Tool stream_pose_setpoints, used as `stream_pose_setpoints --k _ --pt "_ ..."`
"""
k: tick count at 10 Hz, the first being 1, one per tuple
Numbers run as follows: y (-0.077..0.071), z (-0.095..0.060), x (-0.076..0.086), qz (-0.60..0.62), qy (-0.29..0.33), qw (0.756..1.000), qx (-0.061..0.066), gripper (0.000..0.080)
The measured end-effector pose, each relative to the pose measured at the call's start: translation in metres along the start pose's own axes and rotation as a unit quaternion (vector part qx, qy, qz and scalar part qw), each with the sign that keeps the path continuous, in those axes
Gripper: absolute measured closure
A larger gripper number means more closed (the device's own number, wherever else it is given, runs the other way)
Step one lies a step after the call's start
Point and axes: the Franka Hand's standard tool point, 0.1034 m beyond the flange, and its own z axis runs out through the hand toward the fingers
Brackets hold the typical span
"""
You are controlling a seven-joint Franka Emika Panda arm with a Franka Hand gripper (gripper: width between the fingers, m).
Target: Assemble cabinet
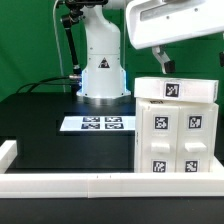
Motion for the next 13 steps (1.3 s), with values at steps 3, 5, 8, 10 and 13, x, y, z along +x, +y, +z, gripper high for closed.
stream_pose_setpoints --k 3,5,8,10,13 --pt "0.0 0.0 0.0 -0.103 0.0 0.995 0.0 0.0002" --pt "0.001 -0.001 0.004 -0.245 0.012 0.969 -0.007 0.0002" --pt "0.003 -0.001 0.005 -0.407 0.015 0.913 -0.017 0.0002" --pt "0.004 0.0 0.006 -0.487 0.013 0.873 -0.024 0.0002" --pt "0.011 0.004 0.003 -0.577 0.004 0.816 -0.032 0.0002"
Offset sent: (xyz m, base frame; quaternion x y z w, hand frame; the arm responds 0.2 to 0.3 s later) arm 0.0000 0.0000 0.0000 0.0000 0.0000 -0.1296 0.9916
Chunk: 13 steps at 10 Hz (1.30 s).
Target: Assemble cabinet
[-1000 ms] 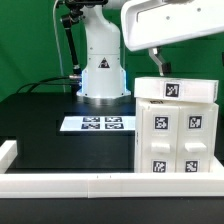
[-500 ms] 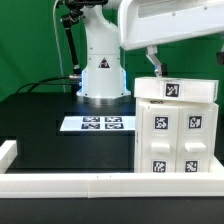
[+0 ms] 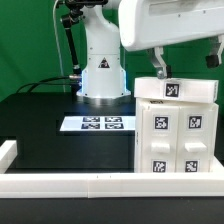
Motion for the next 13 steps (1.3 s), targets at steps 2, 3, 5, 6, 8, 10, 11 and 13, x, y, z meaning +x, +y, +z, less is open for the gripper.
stream_pose_setpoints --k 2,3,5,6,8,10,11,13 --pt "0.001 0.005 -0.008 -0.089 -0.009 0.996 -0.002 0.0002" --pt "0.001 0.009 -0.012 -0.121 -0.013 0.993 -0.002 0.0002" --pt "0.003 0.016 -0.021 -0.165 -0.017 0.986 0.0 0.0002" --pt "0.004 0.018 -0.022 -0.163 -0.02 0.986 0.001 0.0002" --pt "0.006 0.022 -0.025 -0.16 -0.022 0.987 0.002 0.0002" --pt "0.007 0.023 -0.026 -0.158 -0.023 0.987 0.002 0.0116" --pt "0.007 0.023 -0.026 -0.158 -0.023 0.987 0.002 0.0248" --pt "0.007 0.023 -0.026 -0.147 -0.023 0.989 0.002 0.0243"
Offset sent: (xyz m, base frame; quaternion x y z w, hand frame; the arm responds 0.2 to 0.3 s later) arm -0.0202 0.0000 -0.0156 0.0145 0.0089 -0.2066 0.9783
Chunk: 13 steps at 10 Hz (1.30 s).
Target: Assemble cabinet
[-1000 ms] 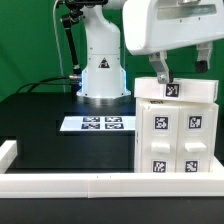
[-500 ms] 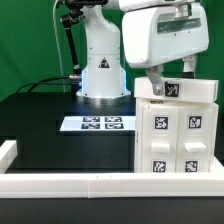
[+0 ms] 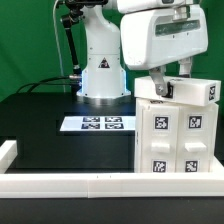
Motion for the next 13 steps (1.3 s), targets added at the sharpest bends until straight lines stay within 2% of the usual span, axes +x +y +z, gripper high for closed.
stream_pose_setpoints --k 3,5,8,11,13 --pt "0.0001 0.0 0.0 0.044 0.001 0.999 0.001 0.0243" --pt "0.0007 -0.0002 -0.0004 0.159 0.001 0.987 0.001 0.0243" --pt "0.0009 -0.0003 0.0019 0.299 0.007 0.954 -0.002 0.0243" --pt "0.0014 -0.0002 0.0028 0.377 0.008 0.926 -0.002 0.0242" --pt "0.0016 -0.0003 0.0029 0.442 0.008 0.897 -0.002 0.0242"
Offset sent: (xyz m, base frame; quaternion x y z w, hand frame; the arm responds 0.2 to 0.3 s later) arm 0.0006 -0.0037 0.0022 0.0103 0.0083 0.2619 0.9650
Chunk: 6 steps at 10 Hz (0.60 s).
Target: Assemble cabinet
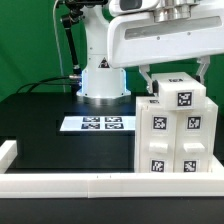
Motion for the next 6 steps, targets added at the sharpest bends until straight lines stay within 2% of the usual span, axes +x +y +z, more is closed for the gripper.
stream_pose_setpoints --k 3,6 --pt "0.0001 -0.0002 0.0003 0.102 0.001 0.995 0.0 0.0242" --pt "-0.0016 -0.001 -0.0017 0.27 0.004 0.963 0.002 0.0242"
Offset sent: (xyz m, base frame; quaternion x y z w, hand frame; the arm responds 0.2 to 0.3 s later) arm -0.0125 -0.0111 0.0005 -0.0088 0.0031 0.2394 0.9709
